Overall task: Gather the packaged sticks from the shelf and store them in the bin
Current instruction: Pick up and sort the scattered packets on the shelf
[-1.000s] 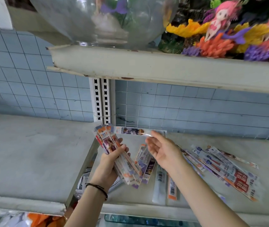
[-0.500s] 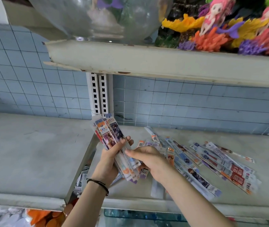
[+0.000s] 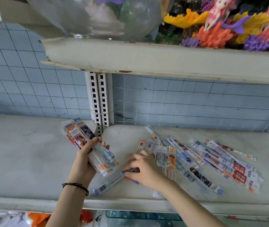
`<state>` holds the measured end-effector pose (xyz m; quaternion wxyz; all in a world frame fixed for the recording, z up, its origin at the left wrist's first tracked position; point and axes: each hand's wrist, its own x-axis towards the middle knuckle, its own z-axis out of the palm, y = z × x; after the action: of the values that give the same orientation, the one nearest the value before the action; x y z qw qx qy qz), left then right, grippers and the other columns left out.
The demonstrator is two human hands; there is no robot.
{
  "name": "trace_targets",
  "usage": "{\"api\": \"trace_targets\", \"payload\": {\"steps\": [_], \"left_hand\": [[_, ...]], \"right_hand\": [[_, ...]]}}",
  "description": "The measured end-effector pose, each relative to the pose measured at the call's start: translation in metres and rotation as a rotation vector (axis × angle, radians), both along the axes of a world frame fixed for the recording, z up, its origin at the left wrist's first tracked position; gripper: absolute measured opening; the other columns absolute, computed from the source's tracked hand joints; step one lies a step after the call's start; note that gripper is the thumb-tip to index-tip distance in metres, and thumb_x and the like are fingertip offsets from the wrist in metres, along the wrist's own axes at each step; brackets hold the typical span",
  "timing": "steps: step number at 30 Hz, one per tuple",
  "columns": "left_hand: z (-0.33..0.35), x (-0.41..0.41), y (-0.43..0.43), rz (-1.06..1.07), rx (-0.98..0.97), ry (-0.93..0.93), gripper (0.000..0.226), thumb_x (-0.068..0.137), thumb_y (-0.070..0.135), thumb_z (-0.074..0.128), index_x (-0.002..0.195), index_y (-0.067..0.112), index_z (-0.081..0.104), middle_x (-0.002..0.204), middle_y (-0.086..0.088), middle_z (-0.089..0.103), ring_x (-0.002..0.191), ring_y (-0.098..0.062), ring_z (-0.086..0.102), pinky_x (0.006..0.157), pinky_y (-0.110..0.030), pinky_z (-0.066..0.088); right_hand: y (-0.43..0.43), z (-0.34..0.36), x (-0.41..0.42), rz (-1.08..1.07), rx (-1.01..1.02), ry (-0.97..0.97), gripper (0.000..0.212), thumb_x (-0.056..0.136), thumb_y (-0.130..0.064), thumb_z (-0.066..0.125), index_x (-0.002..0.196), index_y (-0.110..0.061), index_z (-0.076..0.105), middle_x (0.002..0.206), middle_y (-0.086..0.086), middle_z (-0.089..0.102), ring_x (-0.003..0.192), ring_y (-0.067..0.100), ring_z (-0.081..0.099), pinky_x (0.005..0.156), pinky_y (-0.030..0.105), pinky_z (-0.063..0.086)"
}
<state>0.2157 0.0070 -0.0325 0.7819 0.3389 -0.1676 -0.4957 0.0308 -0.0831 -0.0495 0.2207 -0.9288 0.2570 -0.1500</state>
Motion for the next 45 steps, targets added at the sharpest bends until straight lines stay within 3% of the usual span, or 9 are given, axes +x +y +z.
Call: {"api": "trace_targets", "payload": {"steps": [7, 13, 18, 23, 27, 30, 34, 38, 45], "left_hand": [[-0.004, -0.007, -0.005, -0.042, 0.04, -0.003, 0.012, 0.08, 0.018, 0.059, 0.072, 0.016, 0.069, 0.071, -0.003, 0.064, 0.067, -0.018, 0.065, 0.078, -0.035, 0.052], [-0.008, -0.012, -0.014, -0.058, 0.087, -0.034, 0.008, 0.081, 0.017, 0.059, 0.085, 0.011, 0.063, 0.072, -0.004, 0.064, 0.068, -0.02, 0.065, 0.076, -0.036, 0.052], [-0.013, -0.011, -0.019, -0.071, 0.117, -0.082, 0.01, 0.082, 0.014, 0.06, 0.09, 0.008, 0.061, 0.074, -0.006, 0.064, 0.067, -0.02, 0.066, 0.071, -0.034, 0.057], [-0.014, -0.009, -0.017, -0.086, 0.085, -0.024, 0.011, 0.083, 0.015, 0.059, 0.093, 0.01, 0.059, 0.076, -0.005, 0.063, 0.07, -0.021, 0.064, 0.071, -0.033, 0.057], [-0.011, -0.012, -0.015, -0.066, 0.051, 0.021, 0.006, 0.081, 0.014, 0.058, 0.085, 0.01, 0.06, 0.071, -0.004, 0.063, 0.065, -0.018, 0.063, 0.071, -0.03, 0.057], [-0.01, -0.013, -0.015, -0.072, 0.059, 0.028, 0.007, 0.08, 0.014, 0.059, 0.085, 0.01, 0.06, 0.072, -0.005, 0.063, 0.065, -0.019, 0.064, 0.07, -0.031, 0.058], [-0.014, -0.01, -0.014, -0.103, 0.078, 0.053, 0.006, 0.081, 0.014, 0.06, 0.085, 0.01, 0.061, 0.074, -0.006, 0.062, 0.067, -0.021, 0.063, 0.066, -0.031, 0.057], [-0.011, -0.015, -0.014, -0.13, 0.082, 0.055, 0.011, 0.075, 0.012, 0.065, 0.084, 0.01, 0.058, 0.07, -0.006, 0.061, 0.061, -0.019, 0.063, 0.063, -0.029, 0.056], [-0.009, -0.019, -0.013, -0.108, 0.084, 0.048, 0.007, 0.079, 0.011, 0.061, 0.084, 0.01, 0.057, 0.067, -0.004, 0.061, 0.06, -0.017, 0.062, 0.066, -0.03, 0.055]], "right_hand": [[-0.035, -0.001, 0.002, -0.094, -0.048, 0.022, 0.022, 0.086, -0.035, 0.064, 0.107, -0.037, 0.071, 0.119, -0.015, 0.059, 0.105, 0.011, 0.037, 0.083, 0.028, 0.026], [-0.063, -0.003, -0.003, -0.173, 0.05, -0.067, 0.021, 0.088, -0.017, 0.063, 0.103, -0.027, 0.074, 0.115, -0.008, 0.063, 0.115, 0.009, 0.05, 0.103, 0.034, 0.038], [-0.052, -0.004, 0.003, -0.313, -0.042, -0.112, 0.029, 0.082, -0.044, 0.065, 0.102, -0.024, 0.069, 0.108, -0.01, 0.059, 0.105, 0.009, 0.053, 0.094, 0.035, 0.043], [-0.043, -0.01, 0.012, -0.346, -0.153, 0.133, 0.06, 0.076, -0.076, 0.044, 0.121, -0.039, 0.058, 0.119, -0.011, 0.049, 0.115, 0.016, 0.039, 0.092, 0.035, 0.033], [-0.042, -0.009, 0.014, -0.325, -0.114, 0.099, 0.053, 0.077, -0.073, 0.049, 0.111, -0.037, 0.064, 0.123, -0.016, 0.051, 0.122, 0.011, 0.04, 0.093, 0.033, 0.026], [-0.041, -0.008, 0.011, -0.265, -0.086, 0.041, 0.053, 0.078, -0.063, 0.06, 0.124, -0.036, 0.056, 0.13, -0.017, 0.053, 0.128, 0.01, 0.041, 0.097, 0.033, 0.026], [-0.038, -0.003, 0.004, -0.408, -0.083, 0.027, 0.068, 0.076, -0.073, 0.052, 0.131, -0.034, 0.047, 0.131, -0.011, 0.052, 0.124, 0.016, 0.043, 0.098, 0.037, 0.035], [-0.042, 0.003, -0.003, -0.503, -0.119, 0.222, 0.069, 0.077, -0.074, 0.049, 0.129, -0.029, 0.053, 0.13, -0.004, 0.05, 0.122, 0.022, 0.04, 0.096, 0.038, 0.036], [-0.032, 0.011, -0.001, -0.453, -0.023, 0.18, 0.039, 0.076, -0.056, 0.065, 0.102, -0.028, 0.069, 0.103, -0.002, 0.061, 0.095, 0.018, 0.056, 0.071, 0.03, 0.044]]}}
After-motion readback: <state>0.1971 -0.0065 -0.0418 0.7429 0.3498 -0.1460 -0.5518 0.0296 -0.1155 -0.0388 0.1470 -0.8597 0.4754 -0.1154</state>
